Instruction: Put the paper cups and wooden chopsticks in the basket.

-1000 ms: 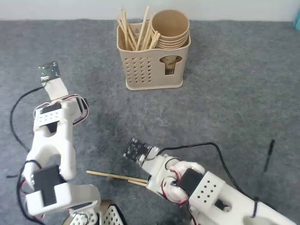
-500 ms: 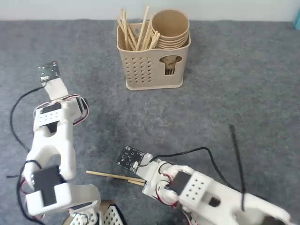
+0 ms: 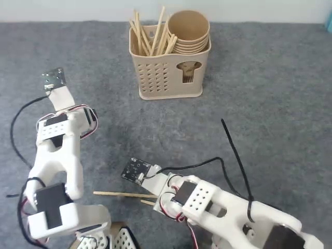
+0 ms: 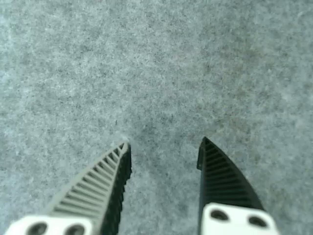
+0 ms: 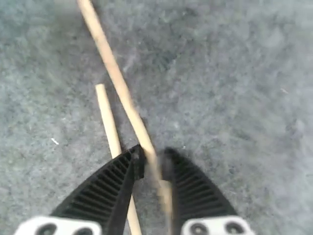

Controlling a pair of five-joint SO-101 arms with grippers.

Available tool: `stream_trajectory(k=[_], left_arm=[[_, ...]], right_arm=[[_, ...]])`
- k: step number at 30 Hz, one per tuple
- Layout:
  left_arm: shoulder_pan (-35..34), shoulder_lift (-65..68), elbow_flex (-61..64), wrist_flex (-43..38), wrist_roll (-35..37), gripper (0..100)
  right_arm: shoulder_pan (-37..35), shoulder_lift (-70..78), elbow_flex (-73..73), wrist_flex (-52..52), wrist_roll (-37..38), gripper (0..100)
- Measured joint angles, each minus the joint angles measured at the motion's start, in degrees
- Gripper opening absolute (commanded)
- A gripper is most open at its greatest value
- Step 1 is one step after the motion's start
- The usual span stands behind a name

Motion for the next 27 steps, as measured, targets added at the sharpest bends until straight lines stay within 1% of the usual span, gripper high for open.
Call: stream_trajectory(k=[6,9,12,17,23,27], left_arm=[[0.0,0.0,0.0,0.0,0.0,21],[0.0,0.0,0.0,0.0,0.0,21],[0.0,0.0,0.0,0.0,0.0,21],[0.0,0.0,0.0,0.0,0.0,21],[0.0,0.0,0.0,0.0,0.0,21],[0.0,0.0,0.0,0.0,0.0,21]], right_arm=[[0.0,0.4,-0.2,0.4,0.0,0.6],[0.0,0.4,-1.2,3.8,0.0,0.6],[2.5,-2.9,-1.4,8.9,0.4,0.6],[12.1,-16.9,-1.3,18.5,7.2,0.6],[27.7,-38.2,-1.2,28.3,15.8,0.6],[37.4,-43.4,-1.2,33.1,20.7,0.6]])
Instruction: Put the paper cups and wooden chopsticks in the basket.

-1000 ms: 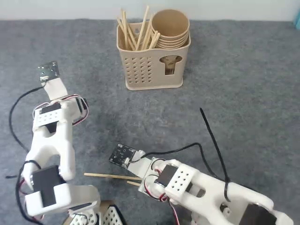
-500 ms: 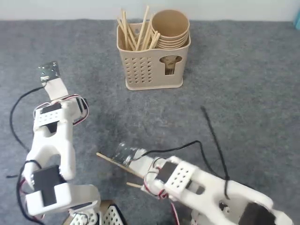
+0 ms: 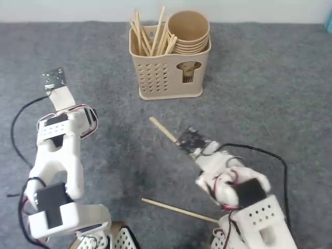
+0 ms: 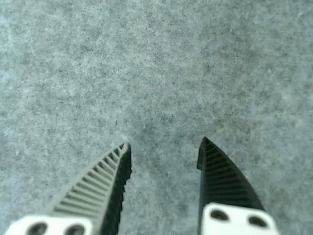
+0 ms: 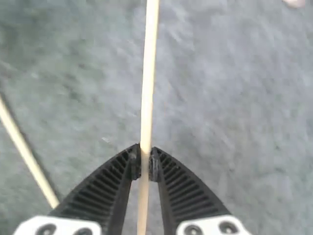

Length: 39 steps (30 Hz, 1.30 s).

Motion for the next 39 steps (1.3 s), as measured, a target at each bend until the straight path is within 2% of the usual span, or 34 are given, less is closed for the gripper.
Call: stream_trajectory(k=[4,8,12,15,25,33,39], left_arm=[[0.0,0.0,0.0,0.0,0.0,21],[0.0,0.0,0.0,0.0,0.0,21],[0.0,0.0,0.0,0.0,0.0,21],[0.0,0.0,0.0,0.0,0.0,21],[0.0,0.0,0.0,0.0,0.0,21],[0.0,0.0,0.0,0.0,0.0,21],[0.0,0.0,0.0,0.0,0.0,21]], right_arm=[[8.8,0.8,0.0,0.4,3.7,0.6],[15.3,4.3,1.0,-1.8,4.3,0.8],[18.5,10.5,2.4,-3.8,4.4,11.3],[18.8,16.2,2.4,-4.0,4.6,18.0],[18.7,28.4,-4.1,-10.8,4.6,14.7],[9.9,39.4,-7.4,-18.5,4.6,14.7],[8.7,49.2,-7.4,-29.4,4.6,14.7]])
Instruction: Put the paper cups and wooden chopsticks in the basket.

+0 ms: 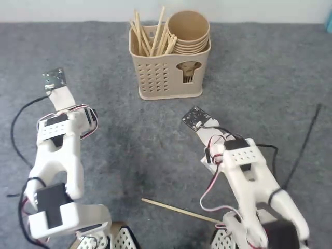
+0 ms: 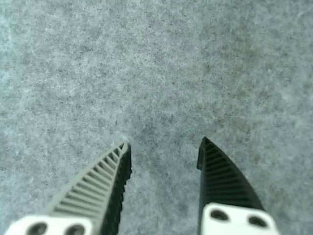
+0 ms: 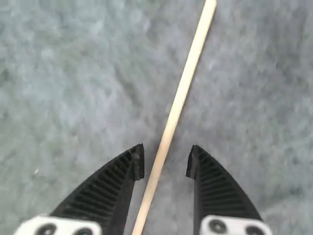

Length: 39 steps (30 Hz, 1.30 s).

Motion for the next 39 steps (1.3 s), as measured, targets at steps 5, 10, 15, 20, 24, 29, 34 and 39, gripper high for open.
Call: stream_trajectory(k=[5,10,15,20,24,29,34,39], left_arm=[[0.2,0.0,0.0,0.0,0.0,21],[0.2,0.0,0.0,0.0,0.0,21],[0.2,0.0,0.0,0.0,0.0,21],[0.2,0.0,0.0,0.0,0.0,21],[0.2,0.0,0.0,0.0,0.0,21],[0.2,0.0,0.0,0.0,0.0,21],[0.2,0.0,0.0,0.4,-0.1,21],[2.2,0.0,0.0,2.5,-5.5,21]], right_arm=[[-0.4,4.9,0.0,-6.6,0.0,14.7],[-0.4,5.9,-0.4,-7.6,0.0,2.8],[-0.2,6.0,-0.9,-7.6,0.0,0.6],[-0.2,5.5,-1.0,-6.5,0.0,0.6],[-0.2,-1.4,-0.9,-0.3,0.0,0.6],[-0.3,-16.7,-0.9,8.4,-3.3,0.6],[2.5,-30.3,1.7,9.1,-18.7,0.6],[9.9,-39.0,9.6,0.5,-34.8,0.6]])
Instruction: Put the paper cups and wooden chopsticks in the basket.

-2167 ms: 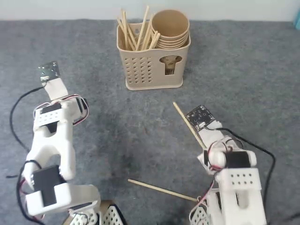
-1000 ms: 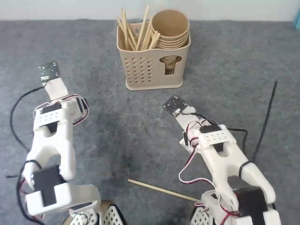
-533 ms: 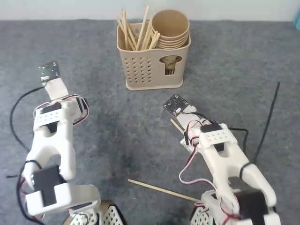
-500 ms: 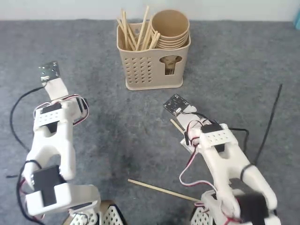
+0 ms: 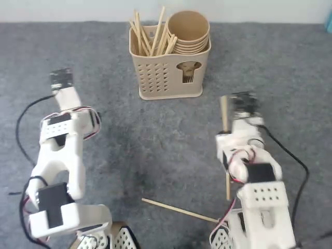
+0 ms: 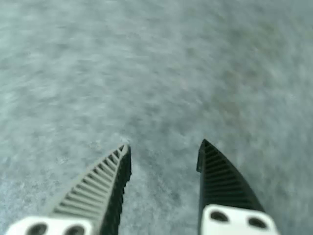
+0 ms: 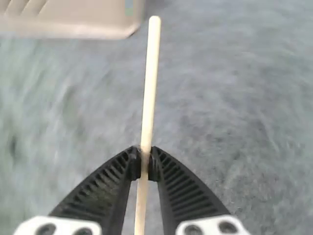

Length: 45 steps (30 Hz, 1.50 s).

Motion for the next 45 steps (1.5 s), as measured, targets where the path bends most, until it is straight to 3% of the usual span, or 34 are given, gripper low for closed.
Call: stream_trajectory(k=[6,10,17,22,29,35,45], left_arm=[[3.8,0.0,0.0,2.4,-7.7,21],[8.1,0.0,-0.4,8.1,-19.1,21],[18.6,-0.2,-1.1,23.8,-41.1,21],[28.0,-5.9,-1.5,35.8,-48.5,21],[48.9,-22.0,1.5,51.7,-50.3,16],[68.3,-31.7,11.3,50.6,-46.9,12],[71.3,-28.3,15.2,37.0,-44.4,21]], right_arm=[[4.0,-5.6,12.2,-11.0,-5.1,0.6],[6.8,-6.7,17.4,-20.3,-5.3,0.6],[9.2,-6.7,17.8,-23.2,-5.4,0.6],[9.2,-6.7,18.1,-23.5,-5.4,0.6],[9.9,-6.7,18.1,-23.5,-5.4,0.6],[10.5,-6.7,18.1,-23.5,-5.4,0.6],[12.0,-6.7,18.1,-23.5,-5.4,0.6]])
